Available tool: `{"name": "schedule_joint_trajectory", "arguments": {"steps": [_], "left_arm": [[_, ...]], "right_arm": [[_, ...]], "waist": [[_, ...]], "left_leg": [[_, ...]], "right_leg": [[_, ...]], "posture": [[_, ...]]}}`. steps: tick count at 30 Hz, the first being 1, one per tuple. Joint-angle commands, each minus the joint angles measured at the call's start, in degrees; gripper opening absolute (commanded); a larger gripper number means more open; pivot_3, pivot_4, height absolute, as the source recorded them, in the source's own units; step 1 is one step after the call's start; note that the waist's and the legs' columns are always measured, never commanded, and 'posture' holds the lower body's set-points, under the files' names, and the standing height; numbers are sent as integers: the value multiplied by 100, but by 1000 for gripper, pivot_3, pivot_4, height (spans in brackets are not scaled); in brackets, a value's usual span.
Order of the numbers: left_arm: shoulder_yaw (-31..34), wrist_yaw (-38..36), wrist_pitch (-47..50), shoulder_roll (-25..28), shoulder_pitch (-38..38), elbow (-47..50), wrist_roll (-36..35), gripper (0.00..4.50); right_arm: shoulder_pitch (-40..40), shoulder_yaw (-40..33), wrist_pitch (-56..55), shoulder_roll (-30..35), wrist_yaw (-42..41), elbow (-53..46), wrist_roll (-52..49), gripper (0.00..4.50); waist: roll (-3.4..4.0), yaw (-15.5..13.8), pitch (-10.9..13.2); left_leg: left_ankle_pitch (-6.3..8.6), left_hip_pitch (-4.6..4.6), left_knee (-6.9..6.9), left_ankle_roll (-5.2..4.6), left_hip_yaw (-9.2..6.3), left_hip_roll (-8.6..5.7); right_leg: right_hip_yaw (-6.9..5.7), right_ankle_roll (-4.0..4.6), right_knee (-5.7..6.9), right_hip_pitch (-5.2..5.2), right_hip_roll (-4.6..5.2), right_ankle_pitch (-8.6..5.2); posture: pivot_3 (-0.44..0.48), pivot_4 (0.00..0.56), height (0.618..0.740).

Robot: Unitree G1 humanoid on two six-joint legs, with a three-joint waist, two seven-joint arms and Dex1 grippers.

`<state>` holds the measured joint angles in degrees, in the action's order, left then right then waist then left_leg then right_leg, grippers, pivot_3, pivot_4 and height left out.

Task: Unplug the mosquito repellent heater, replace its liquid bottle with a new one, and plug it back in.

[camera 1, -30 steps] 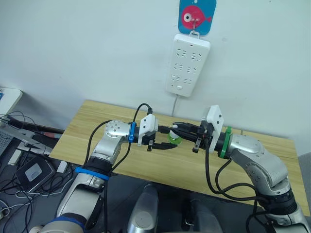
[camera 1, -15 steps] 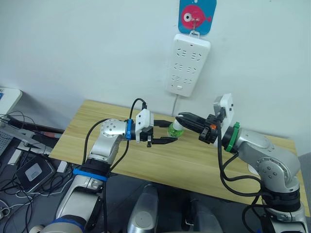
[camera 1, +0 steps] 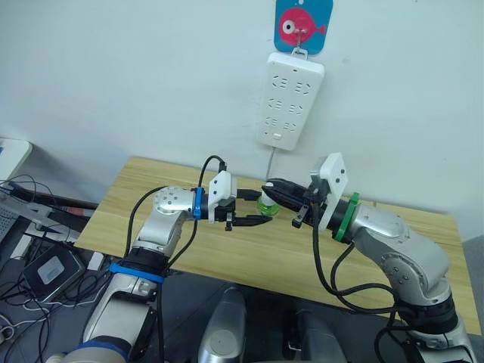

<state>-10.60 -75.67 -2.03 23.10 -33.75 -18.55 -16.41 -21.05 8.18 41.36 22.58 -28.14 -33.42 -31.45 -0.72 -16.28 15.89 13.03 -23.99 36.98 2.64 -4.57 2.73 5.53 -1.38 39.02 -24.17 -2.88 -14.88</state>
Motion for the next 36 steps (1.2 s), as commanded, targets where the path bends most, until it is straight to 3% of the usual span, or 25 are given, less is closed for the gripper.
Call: {"name": "schedule_joint_trajectory", "arguments": {"steps": [1,5,6,16,26,36], "left_arm": [[-123,33,152,-146,63,92,3,2186],[-107,63,52,-214,69,74,49,2186],[-104,66,26,-221,77,67,59,2186],[-52,54,-142,-277,108,52,60,2186],[-79,-22,-412,-303,108,24,77,2186],[-98,-64,-317,-274,120,50,46,2186]], "right_arm": [[-234,133,-482,-75,-383,-217,-23,274],[-285,54,-439,-86,-539,-131,-107,274],[-291,10,-396,-63,-580,-131,-157,1012],[-59,-243,-281,353,-780,-149,-326,4477],[84,220,-911,117,-565,532,590,4477],[911,-631,-1072,957,-1025,264,395,4477]], "waist": [[0,5,0],[0,24,0],[0,26,0],[-1,52,-1],[-2,61,-2],[-1,73,-2]], "left_leg": [[0,0,0,0,0,0],[0,0,0,0,0,0],[0,0,-1,0,0,0],[0,-1,2,0,-1,0],[0,0,1,0,0,-1],[0,0,1,0,0,-1]], "right_leg": [[0,0,0,0,0,0],[0,0,0,0,0,0],[0,1,0,0,0,0],[1,1,0,2,1,1],[0,1,0,2,1,1],[1,1,-1,3,3,1]], "posture": [[323,220,740],[327,216,740],[328,215,740],[331,207,740],[330,205,740],[318,217,740]]}}
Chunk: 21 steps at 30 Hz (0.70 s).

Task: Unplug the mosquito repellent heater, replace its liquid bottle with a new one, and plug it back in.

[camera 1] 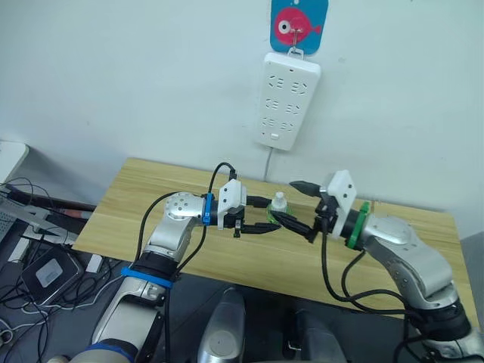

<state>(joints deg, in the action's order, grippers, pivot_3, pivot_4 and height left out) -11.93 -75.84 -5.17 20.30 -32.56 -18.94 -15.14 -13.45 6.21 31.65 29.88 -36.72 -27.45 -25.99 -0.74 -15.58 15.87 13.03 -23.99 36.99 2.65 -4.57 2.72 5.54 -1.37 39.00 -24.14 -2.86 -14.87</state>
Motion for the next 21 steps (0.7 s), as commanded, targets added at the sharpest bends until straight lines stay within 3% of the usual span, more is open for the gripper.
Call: {"name": "schedule_joint_trajectory", "arguments": {"steps": [1,6,11,21], "left_arm": [[35,-50,14,8,2,93,-86,2186],[31,-100,35,30,12,88,-99,2186],[37,-127,27,-1,-31,32,-81,2186],[43,-99,107,-59,-33,155,-124,2186]], "right_arm": [[222,-576,-43,323,-214,-405,-248,4477],[421,-1097,145,723,-506,-594,-700,4477],[327,-1034,301,831,-681,-721,-998,4477],[-516,192,153,-402,281,-290,-148,4477]], "waist": [[0,6,0],[0,28,0],[0,40,0],[0,151,0]], "left_leg": [[0,0,-1,0,0,0],[0,3,1,0,0,0],[0,3,1,0,0,0],[0,1,1,0,-1,-1]], "right_leg": [[0,0,1,0,0,0],[2,-1,2,2,0,0],[1,-1,2,2,0,0],[1,-1,2,2,0,0]], "posture": [[314,219,740],[302,222,740],[297,222,740],[307,222,740]]}}
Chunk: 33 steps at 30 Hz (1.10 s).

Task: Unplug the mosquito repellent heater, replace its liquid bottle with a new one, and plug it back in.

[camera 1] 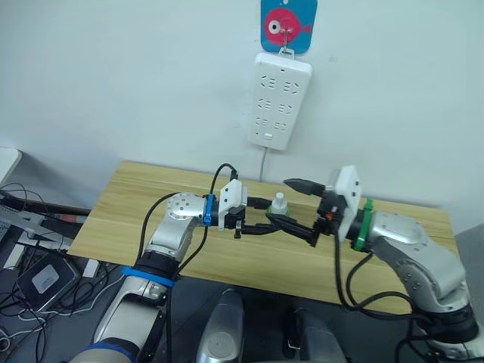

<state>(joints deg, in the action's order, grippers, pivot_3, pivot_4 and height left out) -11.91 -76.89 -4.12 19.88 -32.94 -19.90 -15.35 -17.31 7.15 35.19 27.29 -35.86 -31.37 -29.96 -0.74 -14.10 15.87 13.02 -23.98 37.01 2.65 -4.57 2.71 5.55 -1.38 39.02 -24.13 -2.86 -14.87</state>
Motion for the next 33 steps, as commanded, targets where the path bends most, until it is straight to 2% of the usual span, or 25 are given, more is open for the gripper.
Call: {"name": "schedule_joint_trajectory", "arguments": {"steps": [1,9,15,22,27,33], "left_arm": [[38,4,5,-11,14,268,-104,2186],[47,20,69,7,57,358,-113,2186],[52,33,79,-6,59,343,-110,2186],[40,38,72,-19,50,320,-119,2186],[44,20,48,-13,29,273,-111,2186],[46,16,54,-52,-25,266,-111,2186]], "right_arm": [[-167,137,-263,-181,227,194,371,4477],[-30,-60,-399,6,94,299,584,4477],[257,-420,-295,411,-127,16,364,4477],[382,-780,-51,572,-126,-195,-18,4477],[454,-788,326,486,-178,-507,-606,4477],[272,-383,504,100,95,-495,-638,4477]], "waist": [[0,5,0],[0,16,0],[0,22,0],[0,35,0],[0,37,0],[0,63,0]], "left_leg": [[0,0,0,0,0,0],[0,1,-2,0,0,1],[0,0,-1,0,1,0],[0,1,-1,0,0,1],[0,1,-2,0,0,1],[0,2,-1,0,0,1]], "right_leg": [[0,0,0,0,0,0],[-1,0,0,-1,0,0],[1,0,-1,-1,0,0],[1,0,2,-1,0,0],[0,0,1,0,0,0],[1,0,2,-1,0,0]], "posture": [[308,223,740],[310,225,740],[305,226,740],[297,228,740],[294,227,740],[295,227,740]]}}
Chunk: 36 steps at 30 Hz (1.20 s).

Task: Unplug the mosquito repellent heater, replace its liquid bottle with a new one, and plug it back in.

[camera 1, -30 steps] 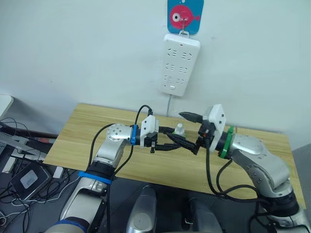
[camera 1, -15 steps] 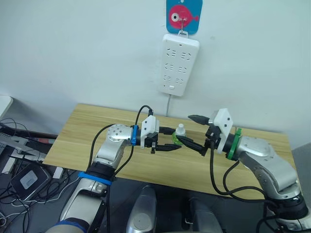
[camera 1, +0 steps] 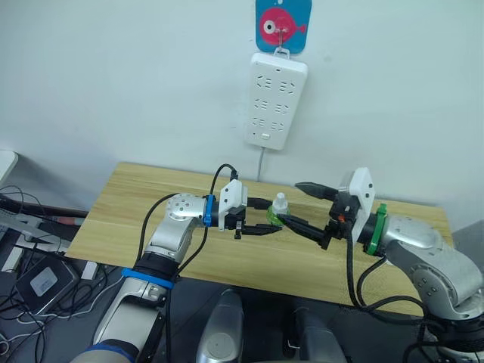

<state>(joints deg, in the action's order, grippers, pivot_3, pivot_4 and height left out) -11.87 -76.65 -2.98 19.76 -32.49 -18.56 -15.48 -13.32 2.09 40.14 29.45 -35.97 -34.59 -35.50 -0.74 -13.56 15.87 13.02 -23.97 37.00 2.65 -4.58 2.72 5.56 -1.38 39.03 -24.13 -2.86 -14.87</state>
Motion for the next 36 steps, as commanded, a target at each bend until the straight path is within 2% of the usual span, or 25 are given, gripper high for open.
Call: {"name": "schedule_joint_trajectory", "arguments": {"steps": [1,2,3,7,21,24,27,32,36], "left_arm": [[39,-9,-50,-44,-67,152,-103,2186],[34,-8,-41,-47,-61,178,-107,2186],[30,-11,-32,-48,-56,197,-111,2186],[25,-24,-22,-44,-42,224,-118,2186],[23,-9,19,-3,61,349,-120,2186],[26,-1,18,1,71,345,-110,2186],[23,11,9,-4,78,332,-101,2186],[9,3,3,0,73,315,-99,2186],[11,3,6,6,71,311,-102,2186]], "right_arm": [[-151,188,-1,-165,118,-124,-32,4477],[-166,250,-18,-191,115,-76,16,4127],[-175,295,-35,-203,108,-37,57,3981],[-202,393,-111,-211,62,92,162,2574],[-221,452,-234,-246,-55,270,261,2574],[-232,378,-214,-298,-32,294,198,2013],[-229,295,-170,-375,-7,305,105,1067],[-206,282,-155,-390,-66,264,81,1072],[-142,585,-673,-249,-236,259,615,1072]], "waist": [[0,12,0],[0,15,0],[0,15,0],[0,20,0],[0,24,0],[0,25,0],[0,25,0],[0,27,0],[0,34,0]], "left_leg": [[0,0,0,0,0,0],[0,0,1,0,0,0],[0,-1,1,0,1,0],[0,-1,0,0,1,-1],[0,-1,-1,0,0,0],[0,-1,-1,0,0,0],[0,-1,-1,0,0,0],[0,-1,-1,0,0,0],[0,-1,-1,0,0,0]], "right_leg": [[0,0,0,0,0,0],[0,-1,0,0,0,0],[0,-1,-1,0,0,-1],[0,-1,-2,0,0,0],[-1,-1,-1,0,0,-1],[-1,-1,-1,-1,0,-1],[-1,-1,-1,-1,0,-1],[-1,-1,-1,0,0,-1],[-1,-2,-2,-1,0,-1]], "posture": [[295,227,740],[297,229,740],[297,229,740],[303,229,740],[315,229,740],[315,229,740],[315,229,740],[310,233,740],[311,235,740]]}}
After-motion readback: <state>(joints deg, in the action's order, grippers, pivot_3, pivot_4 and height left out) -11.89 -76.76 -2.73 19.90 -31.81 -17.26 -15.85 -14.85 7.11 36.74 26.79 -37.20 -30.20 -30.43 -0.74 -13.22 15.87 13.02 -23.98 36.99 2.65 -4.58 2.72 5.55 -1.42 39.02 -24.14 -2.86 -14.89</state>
